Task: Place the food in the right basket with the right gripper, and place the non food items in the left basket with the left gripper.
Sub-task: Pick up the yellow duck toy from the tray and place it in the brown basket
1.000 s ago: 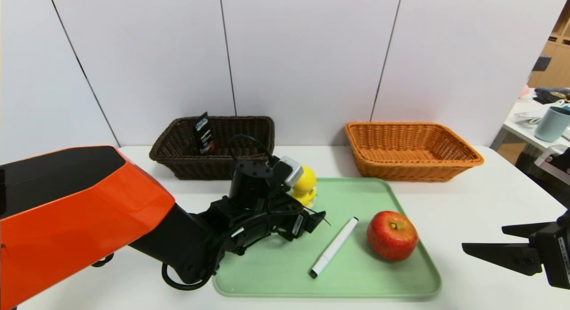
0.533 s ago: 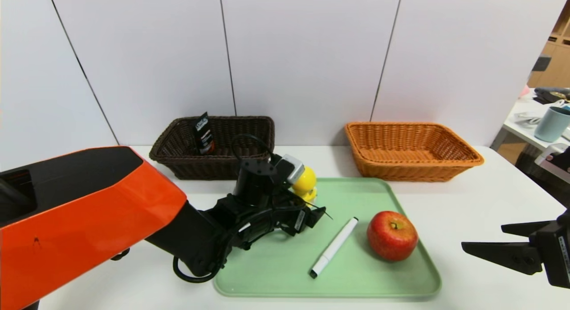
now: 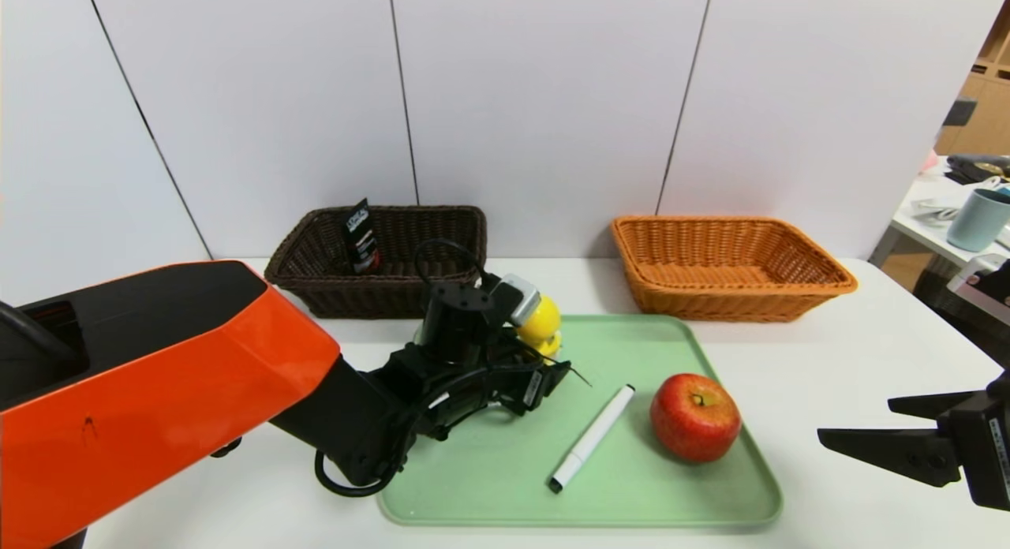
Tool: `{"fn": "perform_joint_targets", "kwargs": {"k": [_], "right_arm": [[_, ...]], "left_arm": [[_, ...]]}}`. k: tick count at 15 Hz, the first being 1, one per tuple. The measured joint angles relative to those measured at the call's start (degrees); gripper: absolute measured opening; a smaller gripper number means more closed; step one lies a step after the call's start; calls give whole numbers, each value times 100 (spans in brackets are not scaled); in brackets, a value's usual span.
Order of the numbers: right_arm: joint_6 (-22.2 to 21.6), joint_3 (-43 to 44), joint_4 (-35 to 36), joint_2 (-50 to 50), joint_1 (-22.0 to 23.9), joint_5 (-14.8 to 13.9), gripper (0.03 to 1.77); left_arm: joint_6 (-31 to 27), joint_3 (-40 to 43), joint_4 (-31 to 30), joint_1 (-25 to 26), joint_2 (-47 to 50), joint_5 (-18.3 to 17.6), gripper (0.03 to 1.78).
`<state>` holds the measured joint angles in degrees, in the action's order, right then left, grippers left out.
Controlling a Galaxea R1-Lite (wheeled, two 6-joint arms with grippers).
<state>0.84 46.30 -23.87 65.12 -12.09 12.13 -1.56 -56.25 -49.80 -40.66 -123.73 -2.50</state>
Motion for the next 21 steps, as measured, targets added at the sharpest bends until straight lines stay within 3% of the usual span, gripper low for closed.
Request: {"fn": "perform_joint_targets", "kwargs": {"k": [4,10,11,21], "right_arm": [[0,0,2,0,0,2,170],[-13,0,2,-2,0,5,170],[-16,0,2,-5,0,-1,170],[-29,-38,-7,-129,-2,7,170]], "left_arm": [[7,7,-11,9,-13,7,87],[9,18,-1,17,52,22,87],[7,30,-9,22,108,27,76],[-11,96,355,56,1232,30,75]]}}
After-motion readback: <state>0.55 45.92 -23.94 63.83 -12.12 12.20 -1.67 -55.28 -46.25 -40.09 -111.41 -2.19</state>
